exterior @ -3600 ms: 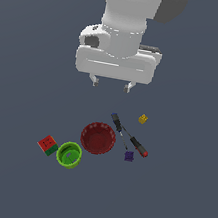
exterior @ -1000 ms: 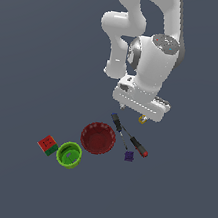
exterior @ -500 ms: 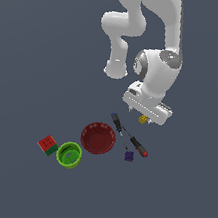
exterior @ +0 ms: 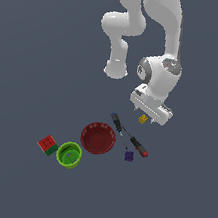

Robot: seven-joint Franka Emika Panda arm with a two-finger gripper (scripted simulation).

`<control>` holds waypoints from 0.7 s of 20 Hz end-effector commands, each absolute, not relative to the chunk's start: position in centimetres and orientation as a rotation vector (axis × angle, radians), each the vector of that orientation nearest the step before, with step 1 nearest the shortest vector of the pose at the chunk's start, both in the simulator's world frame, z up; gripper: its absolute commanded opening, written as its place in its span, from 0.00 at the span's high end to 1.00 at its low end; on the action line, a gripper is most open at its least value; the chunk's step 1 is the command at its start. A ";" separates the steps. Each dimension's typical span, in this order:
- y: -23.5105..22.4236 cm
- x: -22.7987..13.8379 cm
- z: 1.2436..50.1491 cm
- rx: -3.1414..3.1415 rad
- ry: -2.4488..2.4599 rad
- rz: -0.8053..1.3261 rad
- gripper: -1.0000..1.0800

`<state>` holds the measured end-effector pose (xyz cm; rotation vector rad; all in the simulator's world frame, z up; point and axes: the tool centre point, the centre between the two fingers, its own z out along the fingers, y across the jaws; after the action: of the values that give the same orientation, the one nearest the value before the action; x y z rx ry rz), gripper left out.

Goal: Pick up a designated object from a clutter of objects.

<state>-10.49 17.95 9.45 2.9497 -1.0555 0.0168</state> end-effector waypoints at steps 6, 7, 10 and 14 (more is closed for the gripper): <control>19.4 -12.6 7.7 2.924 -1.145 0.005 0.04; 19.5 -12.8 7.6 2.921 -1.151 0.003 0.04; 19.7 -13.2 7.3 2.917 -1.165 0.001 0.04; 19.8 -13.2 7.3 2.917 -1.166 0.000 0.04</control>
<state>-13.24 19.79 7.25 2.9167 -1.1653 -0.0004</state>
